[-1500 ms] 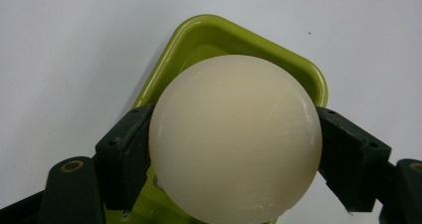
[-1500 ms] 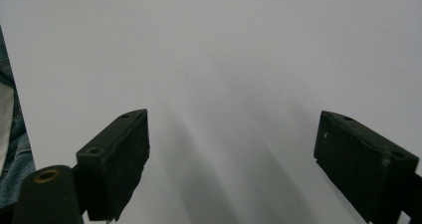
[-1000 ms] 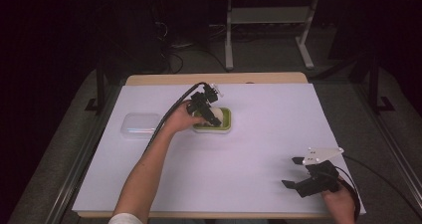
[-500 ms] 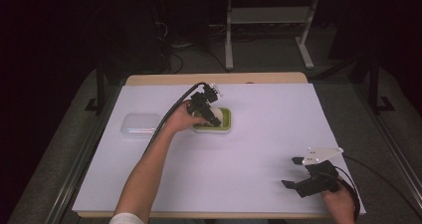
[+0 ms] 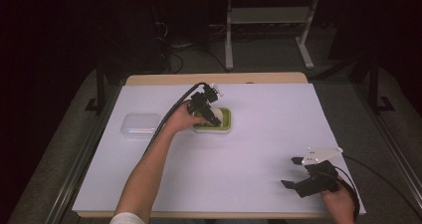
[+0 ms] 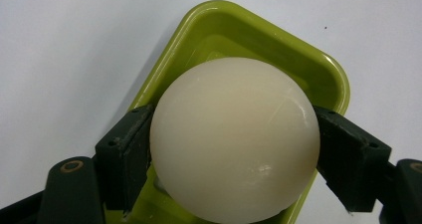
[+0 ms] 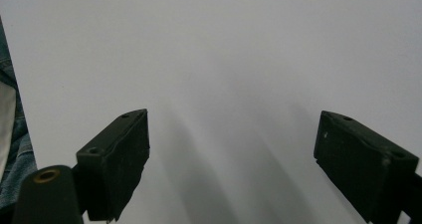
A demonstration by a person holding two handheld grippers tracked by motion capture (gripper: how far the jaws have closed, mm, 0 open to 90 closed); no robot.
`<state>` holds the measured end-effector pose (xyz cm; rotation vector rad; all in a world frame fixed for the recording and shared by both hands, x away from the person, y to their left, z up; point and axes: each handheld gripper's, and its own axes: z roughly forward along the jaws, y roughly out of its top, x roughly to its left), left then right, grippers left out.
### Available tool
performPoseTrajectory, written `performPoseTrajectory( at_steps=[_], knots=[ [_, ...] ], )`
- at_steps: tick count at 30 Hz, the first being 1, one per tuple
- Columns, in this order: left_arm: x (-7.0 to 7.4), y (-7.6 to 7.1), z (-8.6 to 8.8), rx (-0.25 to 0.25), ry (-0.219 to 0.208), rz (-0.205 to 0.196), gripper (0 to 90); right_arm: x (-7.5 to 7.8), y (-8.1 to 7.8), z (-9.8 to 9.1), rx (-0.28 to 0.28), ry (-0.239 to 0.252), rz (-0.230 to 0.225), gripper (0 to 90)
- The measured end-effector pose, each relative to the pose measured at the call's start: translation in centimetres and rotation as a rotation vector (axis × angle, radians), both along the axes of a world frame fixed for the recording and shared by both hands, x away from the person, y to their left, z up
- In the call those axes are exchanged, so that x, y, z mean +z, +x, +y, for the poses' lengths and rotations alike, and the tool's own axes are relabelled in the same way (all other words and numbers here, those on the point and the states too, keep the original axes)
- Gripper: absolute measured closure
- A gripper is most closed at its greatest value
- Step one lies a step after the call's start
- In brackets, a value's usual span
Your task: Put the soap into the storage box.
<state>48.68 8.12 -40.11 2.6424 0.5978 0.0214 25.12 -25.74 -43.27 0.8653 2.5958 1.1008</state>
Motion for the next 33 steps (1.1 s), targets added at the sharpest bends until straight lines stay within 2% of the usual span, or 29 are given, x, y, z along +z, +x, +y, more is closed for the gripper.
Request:
performPoseTrajectory(
  at_steps=[4, 16, 27, 29, 31, 33],
  knots=[
    [0.0, 0.1, 0.1, -0.003, 0.013, -0.002, 22.2, 0.0, 0.0, 0.0, 0.000, 0.002, 0.000, 13.5],
    [0.0, 0.0, 0.1, 0.009, 0.004, 0.001, 22.2, 0.0, 0.0, 0.1, 0.001, 0.003, 0.000, 13.5],
    [0.0, 0.0, 0.1, -0.003, 0.018, -0.006, 21.9, 0.0, 0.0, 0.0, -0.001, 0.003, -0.001, 13.5],
    [0.3, 0.0, 0.2, -0.004, -0.014, -0.001, 22.4, 0.0, 0.0, 0.1, -0.001, 0.004, 0.000, 13.6],
    [0.8, -0.1, 0.2, -0.004, -0.038, -0.019, 23.8, 0.0, 0.0, 0.1, -0.002, 0.004, 0.000, 13.5],
    [1.2, -0.3, 0.3, -0.007, -0.045, -0.032, 24.2, 0.0, 0.0, 0.1, -0.002, 0.004, 0.000, 13.5]
  ],
)
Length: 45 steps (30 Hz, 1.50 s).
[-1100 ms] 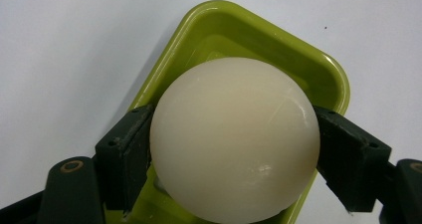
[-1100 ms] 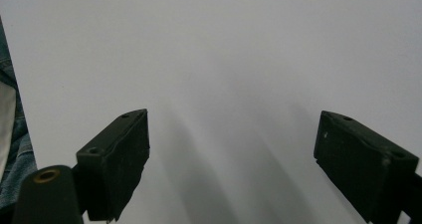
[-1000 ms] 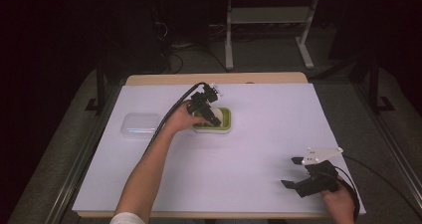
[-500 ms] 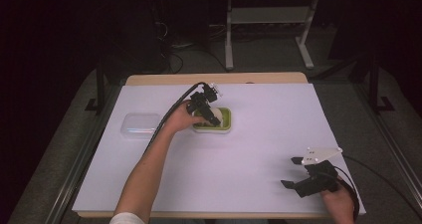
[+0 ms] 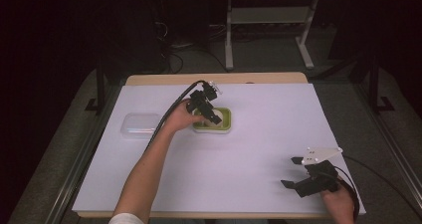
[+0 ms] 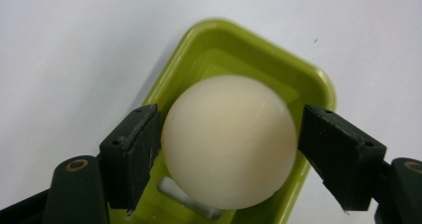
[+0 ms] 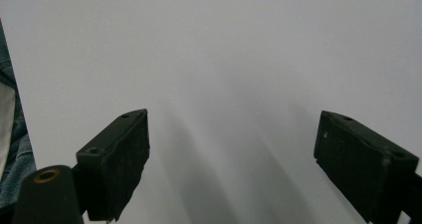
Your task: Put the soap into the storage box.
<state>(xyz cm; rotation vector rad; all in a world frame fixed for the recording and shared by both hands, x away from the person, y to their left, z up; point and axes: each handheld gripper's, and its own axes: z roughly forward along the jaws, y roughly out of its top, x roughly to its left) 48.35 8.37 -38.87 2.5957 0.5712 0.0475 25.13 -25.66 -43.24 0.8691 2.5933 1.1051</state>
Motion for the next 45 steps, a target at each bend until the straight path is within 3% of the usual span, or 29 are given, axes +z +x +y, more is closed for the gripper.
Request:
performPoseTrajectory(
  at_steps=[8, 12, 15, 22, 37, 45],
  knots=[
    [0.8, -0.6, 0.5, -0.006, -0.009, 0.020, 23.1, 0.0, 0.0, -0.1, -0.003, -0.003, 0.001, 13.5],
    [1.4, -1.3, 0.8, -0.013, -0.038, 0.004, 23.1, 0.1, 0.0, -0.1, -0.005, -0.004, 0.002, 13.5],
    [1.8, -1.7, 1.1, -0.020, -0.032, -0.005, 22.7, 0.1, 0.0, 0.0, -0.005, -0.005, 0.000, 13.5],
    [2.3, -2.5, 2.5, -0.014, -0.065, -0.008, 22.5, 0.0, 0.1, 0.0, -0.004, -0.011, 0.000, 13.5],
    [2.3, -4.9, 4.2, -0.014, -0.083, 0.004, 22.6, 0.0, 0.2, -0.1, -0.024, -0.016, 0.006, 13.6],
    [1.9, -6.2, 4.8, -0.019, -0.064, -0.007, 23.0, 0.0, 0.2, -0.2, -0.036, -0.019, 0.004, 13.5]
  ],
)
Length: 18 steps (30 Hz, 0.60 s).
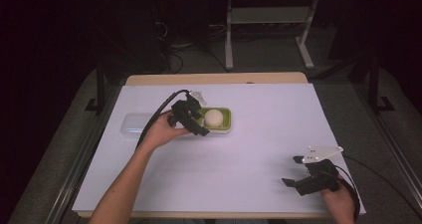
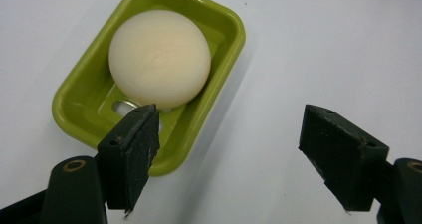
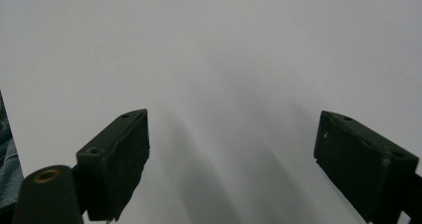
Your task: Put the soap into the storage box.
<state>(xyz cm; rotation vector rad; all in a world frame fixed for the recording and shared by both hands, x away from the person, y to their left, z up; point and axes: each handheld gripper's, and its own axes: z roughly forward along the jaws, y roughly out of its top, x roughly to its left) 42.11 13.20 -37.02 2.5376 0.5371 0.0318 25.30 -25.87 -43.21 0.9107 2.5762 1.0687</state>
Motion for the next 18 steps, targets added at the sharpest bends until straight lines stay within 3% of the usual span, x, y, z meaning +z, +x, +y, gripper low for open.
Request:
performPoseTrajectory(
  at_steps=[18],
  knots=[
    [-0.7, -2.6, 3.6, 0.044, -0.032, 0.000, 21.7, -0.1, 0.0, 0.2, -0.009, -0.004, 0.007, 13.5]
  ],
)
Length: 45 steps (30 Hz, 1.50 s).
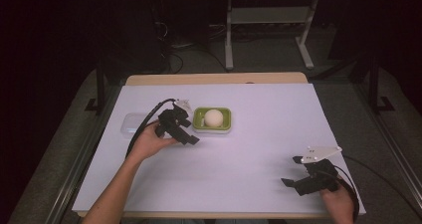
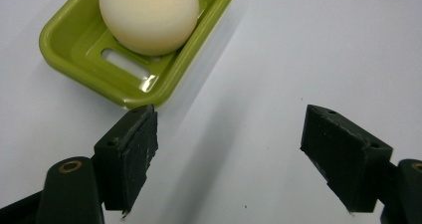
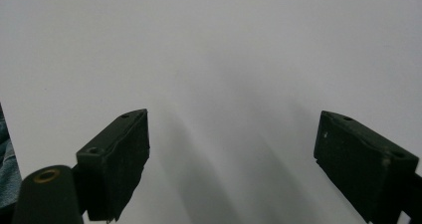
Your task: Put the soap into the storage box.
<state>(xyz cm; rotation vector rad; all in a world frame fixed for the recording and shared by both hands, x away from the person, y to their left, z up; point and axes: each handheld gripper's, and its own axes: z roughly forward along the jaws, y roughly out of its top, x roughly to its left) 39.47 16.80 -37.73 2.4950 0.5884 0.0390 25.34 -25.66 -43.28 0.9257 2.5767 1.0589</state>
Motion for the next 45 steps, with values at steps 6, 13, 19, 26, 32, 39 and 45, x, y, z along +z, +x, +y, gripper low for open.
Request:
performPoseTrajectory(
  at_steps=[6, 13, 19, 26, 32, 39, 45],
  knots=[
    [-0.4, -0.6, 0.9, 0.007, -0.009, 0.009, 21.3, 0.0, 0.0, -0.2, -0.010, -0.001, -0.001, 13.5],
    [-0.9, -1.3, 1.6, 0.008, 0.001, 0.006, 20.4, -0.1, 0.0, -0.3, -0.021, -0.003, 0.003, 13.5],
    [-1.3, -2.0, 2.0, 0.001, -0.013, 0.008, 20.6, 0.0, 0.0, -0.3, -0.026, -0.006, 0.002, 13.6],
    [-1.4, -2.8, 2.4, 0.009, -0.004, 0.001, 20.7, -0.1, 0.0, -0.5, -0.030, -0.007, 0.000, 13.5],
    [-1.8, -3.5, 3.3, 0.022, -0.019, 0.007, 20.8, 0.0, -0.1, -0.5, -0.037, -0.009, 0.006, 13.6],
    [-2.2, -4.4, 4.4, 0.046, -0.028, 0.004, 20.7, 0.0, -0.1, -0.6, -0.033, 0.003, -0.004, 13.6],
    [-2.5, -5.0, 5.4, 0.053, -0.030, 0.003, 20.7, -0.1, -0.1, -0.6, -0.033, 0.002, -0.001, 13.6]
  ],
)
